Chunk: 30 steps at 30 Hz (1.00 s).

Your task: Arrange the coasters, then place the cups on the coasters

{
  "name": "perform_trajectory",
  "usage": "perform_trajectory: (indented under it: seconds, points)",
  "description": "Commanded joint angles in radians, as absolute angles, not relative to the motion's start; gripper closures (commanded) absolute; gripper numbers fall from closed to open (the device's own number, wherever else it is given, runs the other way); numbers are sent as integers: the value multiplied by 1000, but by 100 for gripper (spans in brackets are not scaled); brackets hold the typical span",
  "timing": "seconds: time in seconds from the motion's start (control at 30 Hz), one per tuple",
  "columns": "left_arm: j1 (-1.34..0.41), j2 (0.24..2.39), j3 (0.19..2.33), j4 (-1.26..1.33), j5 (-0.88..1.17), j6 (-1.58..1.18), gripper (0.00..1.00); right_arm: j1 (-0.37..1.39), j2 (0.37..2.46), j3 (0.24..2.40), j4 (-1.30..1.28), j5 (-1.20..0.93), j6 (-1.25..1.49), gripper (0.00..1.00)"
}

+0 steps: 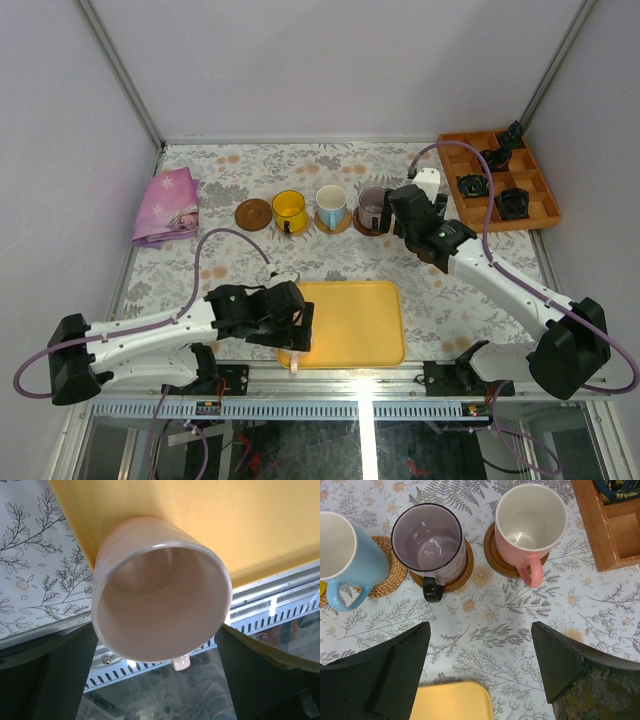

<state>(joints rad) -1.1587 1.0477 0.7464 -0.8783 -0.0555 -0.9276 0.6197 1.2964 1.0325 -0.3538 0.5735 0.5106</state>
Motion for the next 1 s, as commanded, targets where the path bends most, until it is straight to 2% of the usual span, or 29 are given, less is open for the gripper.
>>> perform_trajectory:
  seconds: [0.0, 0.5, 0.73, 0.83, 0.97]
  points:
    - [-1167, 1099, 741, -835, -119, -870, 0, 614, 1261, 1038, -337, 569, 538, 10]
    - [-1144, 1195, 828, -711, -275, -642, 0, 614, 1258, 1031, -350, 596, 544, 10]
    - [-1084, 1233, 823, -514, -227, -478, 8, 614, 1254, 1017, -345, 608, 559, 10]
    - [-1064, 1271, 837, -437, -184, -385, 7, 614, 1244, 1011, -347, 617, 559, 10]
    - [-1062, 1341, 892, -396, -188, -284, 0, 614, 1237, 1010, -354, 636, 552, 10]
